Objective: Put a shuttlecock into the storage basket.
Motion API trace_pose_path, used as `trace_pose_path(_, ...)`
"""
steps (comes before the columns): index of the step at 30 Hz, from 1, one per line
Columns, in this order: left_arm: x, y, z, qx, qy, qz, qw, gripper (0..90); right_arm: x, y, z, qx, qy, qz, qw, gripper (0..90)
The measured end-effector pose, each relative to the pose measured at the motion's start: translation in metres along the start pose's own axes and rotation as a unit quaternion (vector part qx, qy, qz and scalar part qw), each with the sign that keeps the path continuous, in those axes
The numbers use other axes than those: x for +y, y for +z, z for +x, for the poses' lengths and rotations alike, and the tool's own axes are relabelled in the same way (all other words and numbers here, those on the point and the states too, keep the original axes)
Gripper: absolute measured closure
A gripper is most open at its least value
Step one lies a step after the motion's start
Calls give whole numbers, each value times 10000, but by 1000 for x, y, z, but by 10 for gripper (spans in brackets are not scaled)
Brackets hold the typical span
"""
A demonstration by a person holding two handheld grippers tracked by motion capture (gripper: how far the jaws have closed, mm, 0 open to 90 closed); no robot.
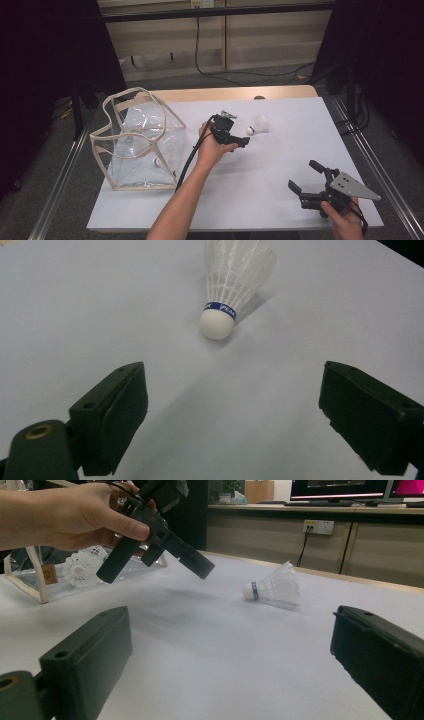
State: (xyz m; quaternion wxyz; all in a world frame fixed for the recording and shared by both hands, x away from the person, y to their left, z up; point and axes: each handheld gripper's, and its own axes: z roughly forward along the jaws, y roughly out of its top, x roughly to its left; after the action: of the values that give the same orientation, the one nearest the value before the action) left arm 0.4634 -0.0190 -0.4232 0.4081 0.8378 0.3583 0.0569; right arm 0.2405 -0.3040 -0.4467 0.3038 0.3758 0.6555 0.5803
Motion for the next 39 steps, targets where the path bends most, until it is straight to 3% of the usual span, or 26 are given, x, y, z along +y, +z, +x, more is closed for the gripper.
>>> trace_pose_path(39, 1, 23, 1, 71, -44, -79, 9999, 182, 0, 0, -1, -6, 17, -6, 10000, 28)
